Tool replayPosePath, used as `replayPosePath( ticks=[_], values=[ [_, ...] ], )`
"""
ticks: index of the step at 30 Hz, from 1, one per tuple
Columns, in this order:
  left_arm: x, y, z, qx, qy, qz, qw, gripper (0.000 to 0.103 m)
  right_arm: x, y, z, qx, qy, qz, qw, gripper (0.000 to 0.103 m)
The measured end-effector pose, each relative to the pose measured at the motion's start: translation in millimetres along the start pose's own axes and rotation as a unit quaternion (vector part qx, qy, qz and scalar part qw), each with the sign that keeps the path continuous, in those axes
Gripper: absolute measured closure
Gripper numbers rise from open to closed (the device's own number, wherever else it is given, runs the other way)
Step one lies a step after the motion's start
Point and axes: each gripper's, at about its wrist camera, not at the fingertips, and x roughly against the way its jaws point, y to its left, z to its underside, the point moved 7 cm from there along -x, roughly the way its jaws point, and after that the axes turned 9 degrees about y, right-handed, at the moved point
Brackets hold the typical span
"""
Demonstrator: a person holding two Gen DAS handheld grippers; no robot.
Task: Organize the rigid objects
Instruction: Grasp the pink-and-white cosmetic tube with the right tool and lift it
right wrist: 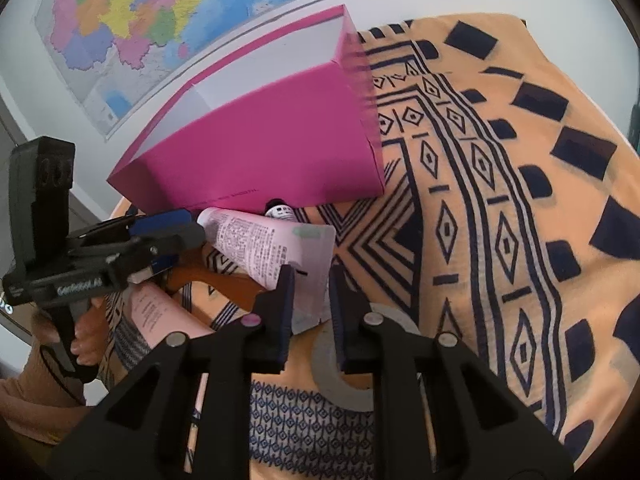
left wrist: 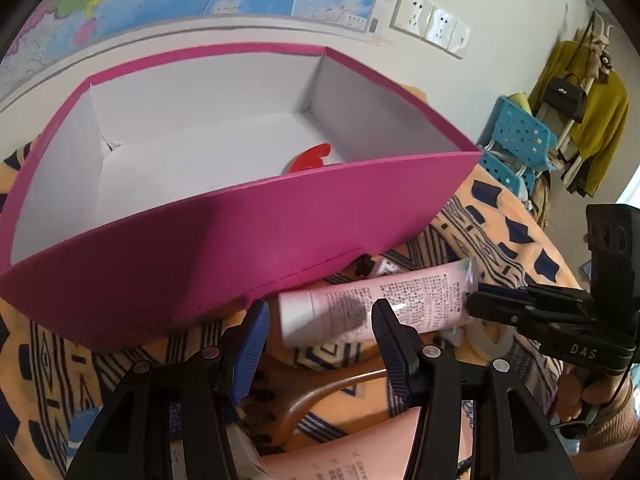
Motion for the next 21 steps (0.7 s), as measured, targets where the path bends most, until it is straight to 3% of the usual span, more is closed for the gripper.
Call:
replayPosePath(
  ticks=[21],
  values=[
    [-1, -4, 15, 0.004, 0.013, 0.003, 0.9999, 0.047, -3, 2, -7, 0.010, -0.007, 0.019, 1.000, 0.081]
  ],
)
